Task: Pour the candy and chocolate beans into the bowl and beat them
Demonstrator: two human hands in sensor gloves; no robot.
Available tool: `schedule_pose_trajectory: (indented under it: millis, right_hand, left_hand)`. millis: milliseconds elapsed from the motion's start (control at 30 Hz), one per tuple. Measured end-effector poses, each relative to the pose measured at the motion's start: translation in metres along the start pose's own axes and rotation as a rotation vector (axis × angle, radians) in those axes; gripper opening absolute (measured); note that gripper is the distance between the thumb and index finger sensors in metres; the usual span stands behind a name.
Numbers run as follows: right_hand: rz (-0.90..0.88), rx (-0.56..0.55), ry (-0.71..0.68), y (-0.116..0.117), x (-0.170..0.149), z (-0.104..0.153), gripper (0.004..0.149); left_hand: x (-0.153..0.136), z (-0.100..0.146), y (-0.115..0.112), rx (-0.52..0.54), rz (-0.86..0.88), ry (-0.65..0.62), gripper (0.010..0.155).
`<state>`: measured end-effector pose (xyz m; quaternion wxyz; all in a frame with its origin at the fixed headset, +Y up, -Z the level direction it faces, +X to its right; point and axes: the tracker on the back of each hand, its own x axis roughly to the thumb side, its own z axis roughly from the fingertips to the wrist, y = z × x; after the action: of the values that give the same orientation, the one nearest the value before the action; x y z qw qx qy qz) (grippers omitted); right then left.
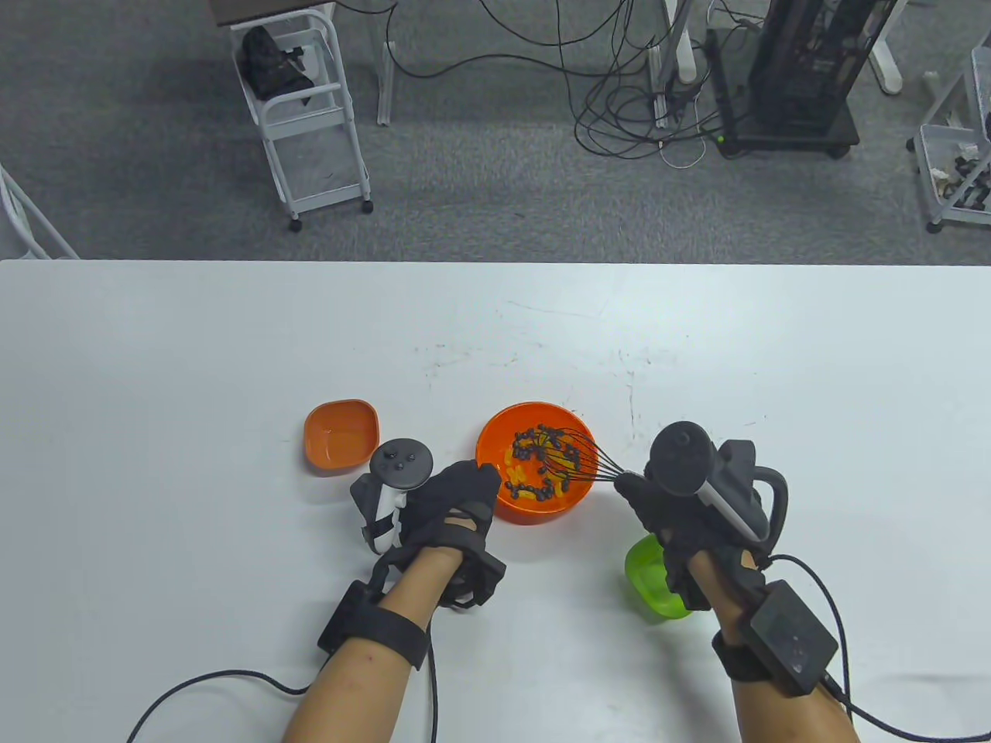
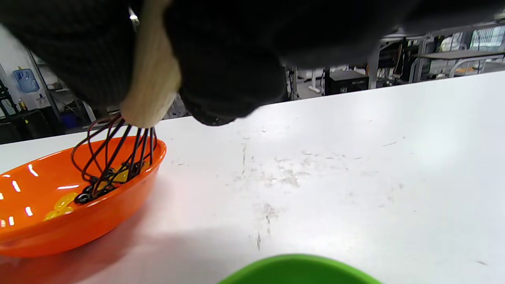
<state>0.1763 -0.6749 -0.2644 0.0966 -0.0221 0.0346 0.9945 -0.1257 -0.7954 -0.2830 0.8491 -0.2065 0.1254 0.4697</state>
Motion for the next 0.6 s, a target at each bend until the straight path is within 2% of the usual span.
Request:
schedule_pose_trajectory:
  millis: [133, 300, 367, 600]
  right_hand:
    - [-0.124, 0.062, 0.000, 0.021, -0.001, -0.006, 0.060]
    - [-0.207, 0.179, -0.064, 0.030, 0.007, -0.007, 0.060]
    - [-0.197, 0.230, -0.086, 0.026, 0.009, -0.005, 0.059]
    - [-0.089, 0.165, -0.079, 0.000, 0.001, 0.002, 0.058]
  left_hand:
    - [-0.001, 0.000, 0.001, 0.000, 0.008, 0.003, 0.047]
    - [0.000, 0.000, 0.000, 0.007, -0.001, 0.007, 0.046]
    - [-0.001, 0.000, 0.001, 0.014, 0.007, 0.013, 0.046]
    - [-0.001, 0.001, 0.001, 0.006, 0.015, 0.008, 0.047]
